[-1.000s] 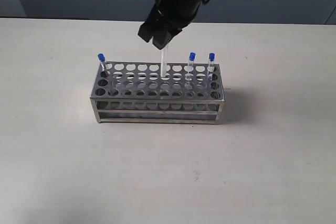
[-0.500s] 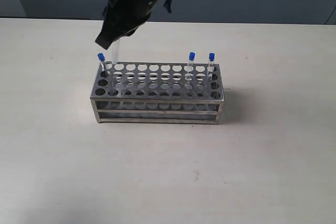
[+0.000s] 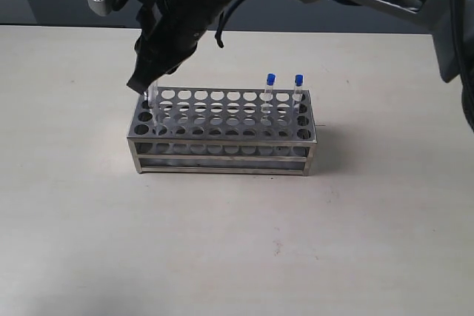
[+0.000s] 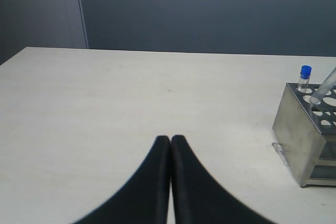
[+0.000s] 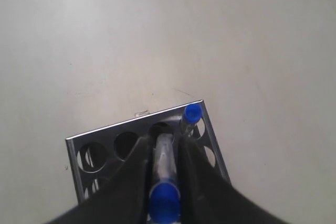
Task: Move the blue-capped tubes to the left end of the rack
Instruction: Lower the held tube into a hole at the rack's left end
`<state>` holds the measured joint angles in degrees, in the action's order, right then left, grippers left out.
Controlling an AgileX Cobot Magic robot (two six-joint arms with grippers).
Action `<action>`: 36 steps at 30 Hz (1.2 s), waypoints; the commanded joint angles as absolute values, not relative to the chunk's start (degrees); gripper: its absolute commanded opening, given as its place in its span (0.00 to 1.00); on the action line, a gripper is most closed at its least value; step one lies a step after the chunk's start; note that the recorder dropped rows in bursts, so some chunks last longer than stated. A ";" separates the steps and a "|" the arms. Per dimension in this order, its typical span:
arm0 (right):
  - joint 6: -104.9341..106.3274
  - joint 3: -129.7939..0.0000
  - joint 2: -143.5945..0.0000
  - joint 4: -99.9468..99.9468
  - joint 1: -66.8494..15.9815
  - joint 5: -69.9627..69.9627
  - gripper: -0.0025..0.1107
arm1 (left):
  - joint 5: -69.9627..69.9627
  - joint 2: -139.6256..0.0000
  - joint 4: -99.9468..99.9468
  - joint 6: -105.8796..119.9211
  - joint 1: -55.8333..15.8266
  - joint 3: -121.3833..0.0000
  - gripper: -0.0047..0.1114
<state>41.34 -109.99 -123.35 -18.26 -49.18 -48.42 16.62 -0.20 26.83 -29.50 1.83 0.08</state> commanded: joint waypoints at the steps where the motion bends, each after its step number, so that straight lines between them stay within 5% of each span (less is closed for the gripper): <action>1: 41.80 -110.06 -124.24 -18.68 -49.23 -47.83 0.02 | 16.66 0.00 26.86 -29.59 1.60 0.00 0.05; 36: 45.60 -110.06 -129.33 -29.19 -49.33 -44.17 0.02 | 16.66 0.00 26.75 -29.59 1.60 0.00 0.05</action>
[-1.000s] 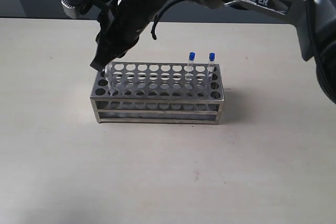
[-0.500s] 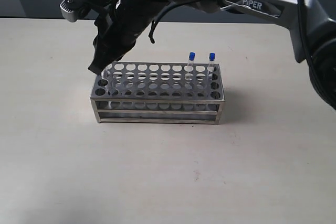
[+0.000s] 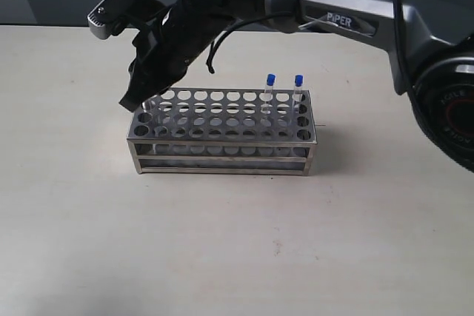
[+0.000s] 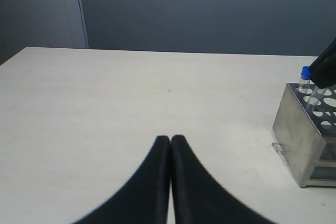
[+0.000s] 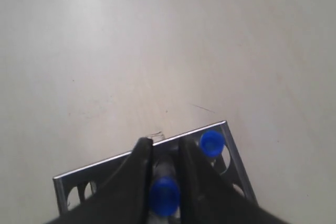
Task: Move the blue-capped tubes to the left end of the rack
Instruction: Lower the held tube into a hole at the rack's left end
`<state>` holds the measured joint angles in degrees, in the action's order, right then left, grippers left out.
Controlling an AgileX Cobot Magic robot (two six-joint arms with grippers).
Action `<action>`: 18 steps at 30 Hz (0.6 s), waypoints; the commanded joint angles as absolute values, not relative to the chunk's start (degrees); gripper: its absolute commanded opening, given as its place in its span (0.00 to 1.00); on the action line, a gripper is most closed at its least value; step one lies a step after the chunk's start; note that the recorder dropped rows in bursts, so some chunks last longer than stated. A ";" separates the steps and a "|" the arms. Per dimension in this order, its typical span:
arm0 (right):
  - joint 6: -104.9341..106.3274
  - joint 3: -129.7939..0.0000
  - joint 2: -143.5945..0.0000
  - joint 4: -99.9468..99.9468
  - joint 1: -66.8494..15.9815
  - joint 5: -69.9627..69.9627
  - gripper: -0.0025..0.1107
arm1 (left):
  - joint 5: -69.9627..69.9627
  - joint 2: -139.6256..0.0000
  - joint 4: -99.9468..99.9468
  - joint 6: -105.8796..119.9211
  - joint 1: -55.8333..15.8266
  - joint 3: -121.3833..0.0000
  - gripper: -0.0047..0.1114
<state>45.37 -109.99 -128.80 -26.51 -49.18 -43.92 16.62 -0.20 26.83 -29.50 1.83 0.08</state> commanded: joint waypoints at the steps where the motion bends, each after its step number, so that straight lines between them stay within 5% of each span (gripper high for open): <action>1: 45.60 -110.06 -129.49 -29.19 -49.33 -44.43 0.02 | 16.66 0.00 26.75 -29.59 1.60 0.00 0.05; 14: 45.60 -110.06 -130.57 -30.49 -49.33 -48.24 0.02 | 16.66 0.00 26.75 -29.59 1.60 0.00 0.05; 17: 45.60 -110.06 -130.57 -30.49 -49.33 -49.15 0.18 | 16.66 0.00 26.75 -29.59 1.60 0.00 0.05; 18: 45.60 -110.06 -130.57 -30.49 -49.33 -49.38 0.31 | 16.66 0.00 26.75 -29.59 1.60 0.00 0.05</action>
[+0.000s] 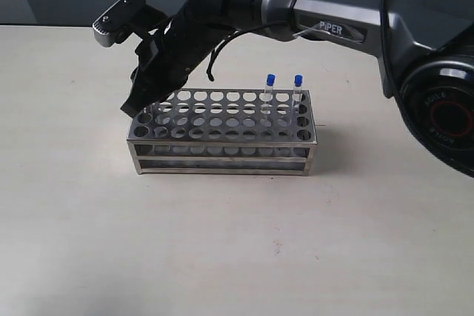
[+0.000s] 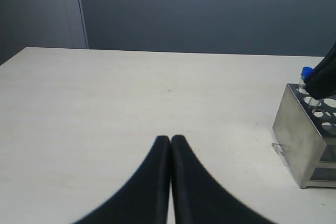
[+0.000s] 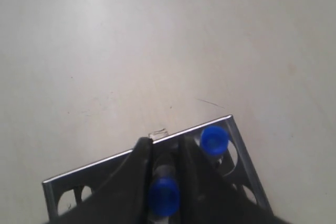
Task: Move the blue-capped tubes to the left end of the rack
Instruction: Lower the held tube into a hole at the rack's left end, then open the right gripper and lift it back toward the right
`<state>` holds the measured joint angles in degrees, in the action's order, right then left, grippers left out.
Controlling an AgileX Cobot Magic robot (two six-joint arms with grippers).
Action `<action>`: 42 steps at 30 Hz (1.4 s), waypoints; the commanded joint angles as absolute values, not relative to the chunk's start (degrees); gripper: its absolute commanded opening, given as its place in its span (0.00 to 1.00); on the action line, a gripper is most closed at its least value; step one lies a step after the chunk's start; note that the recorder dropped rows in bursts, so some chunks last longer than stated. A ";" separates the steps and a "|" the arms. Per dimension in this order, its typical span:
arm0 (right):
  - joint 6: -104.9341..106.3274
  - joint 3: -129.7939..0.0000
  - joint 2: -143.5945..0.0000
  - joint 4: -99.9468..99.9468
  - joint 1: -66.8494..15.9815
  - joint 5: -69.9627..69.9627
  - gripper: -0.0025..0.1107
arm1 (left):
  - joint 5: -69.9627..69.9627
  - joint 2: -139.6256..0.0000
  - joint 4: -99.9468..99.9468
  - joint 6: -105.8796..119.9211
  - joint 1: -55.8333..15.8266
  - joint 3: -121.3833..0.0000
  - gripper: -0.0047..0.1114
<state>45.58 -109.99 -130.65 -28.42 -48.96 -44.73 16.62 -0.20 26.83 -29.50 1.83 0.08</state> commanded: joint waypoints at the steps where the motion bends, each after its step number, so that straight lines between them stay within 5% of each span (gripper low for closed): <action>1: 45.60 -110.06 -130.57 -30.49 -49.33 -49.65 0.35 | 16.66 0.00 26.75 -29.59 1.60 0.00 0.05; 2: 45.60 -110.06 -130.57 -30.49 -49.33 -50.04 0.41 | 16.66 0.00 26.75 -29.59 1.60 0.00 0.05; 21: 39.79 -110.06 -121.72 -22.35 -48.43 -52.15 0.38 | 16.55 0.00 26.87 -29.59 1.60 0.00 0.05; 30: 22.22 -110.06 -119.81 -2.65 -42.53 -60.59 0.38 | 16.70 0.00 26.87 -29.59 1.60 0.00 0.05; 42: 19.42 -109.94 -122.54 -5.11 -34.46 -64.13 0.38 | 16.70 0.00 26.87 -29.59 1.60 0.00 0.05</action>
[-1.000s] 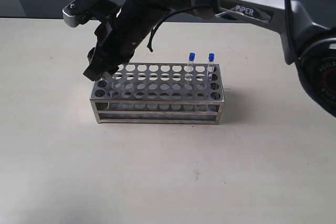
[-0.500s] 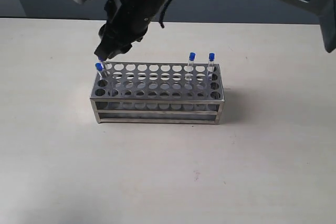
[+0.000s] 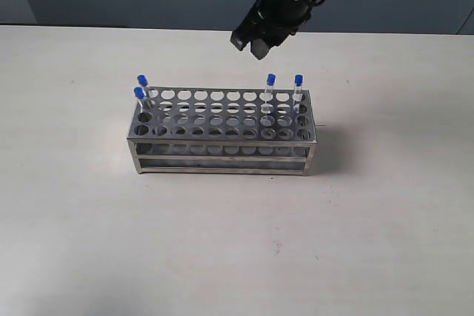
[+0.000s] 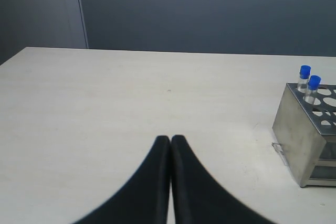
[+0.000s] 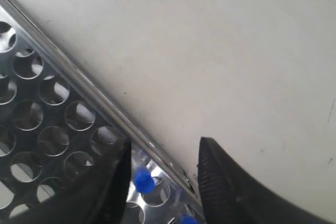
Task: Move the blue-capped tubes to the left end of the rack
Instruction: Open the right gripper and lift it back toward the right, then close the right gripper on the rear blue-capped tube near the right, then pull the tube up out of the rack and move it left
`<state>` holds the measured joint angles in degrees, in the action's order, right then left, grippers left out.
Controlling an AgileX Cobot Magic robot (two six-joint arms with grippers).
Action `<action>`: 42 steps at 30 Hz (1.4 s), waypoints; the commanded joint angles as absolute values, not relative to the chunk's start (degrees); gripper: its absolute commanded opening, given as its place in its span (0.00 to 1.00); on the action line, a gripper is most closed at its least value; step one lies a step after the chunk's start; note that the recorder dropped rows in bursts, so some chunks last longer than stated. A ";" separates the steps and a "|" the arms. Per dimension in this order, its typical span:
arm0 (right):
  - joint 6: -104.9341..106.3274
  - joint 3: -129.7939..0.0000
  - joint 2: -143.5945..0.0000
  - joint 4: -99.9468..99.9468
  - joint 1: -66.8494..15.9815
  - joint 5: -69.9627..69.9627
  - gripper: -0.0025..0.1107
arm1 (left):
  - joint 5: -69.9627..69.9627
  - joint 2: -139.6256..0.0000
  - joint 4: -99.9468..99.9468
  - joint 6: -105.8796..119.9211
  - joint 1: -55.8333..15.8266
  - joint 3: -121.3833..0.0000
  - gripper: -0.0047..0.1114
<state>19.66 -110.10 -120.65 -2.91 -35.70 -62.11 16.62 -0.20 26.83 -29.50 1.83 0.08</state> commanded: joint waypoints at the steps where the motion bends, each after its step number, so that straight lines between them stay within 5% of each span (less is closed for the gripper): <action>1: 19.42 -109.94 -123.00 -5.62 -34.46 -64.84 0.38 | 16.70 0.00 26.87 -29.59 1.60 0.00 0.05; 13: 19.42 -109.94 -126.87 -6.48 -34.33 -64.13 0.37 | 16.70 0.00 26.87 -29.59 1.60 0.00 0.05; 21: 19.54 -109.94 -128.51 -6.33 -34.33 -64.07 0.01 | 16.70 0.00 26.87 -29.59 1.60 0.00 0.05; 42: 24.46 -109.94 -114.59 -9.25 -36.27 -67.07 0.01 | 16.70 0.00 26.87 -29.59 1.60 0.00 0.05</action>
<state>21.71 -109.88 -115.65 -7.83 -35.03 -66.55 16.62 -0.20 26.83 -29.50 1.83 0.08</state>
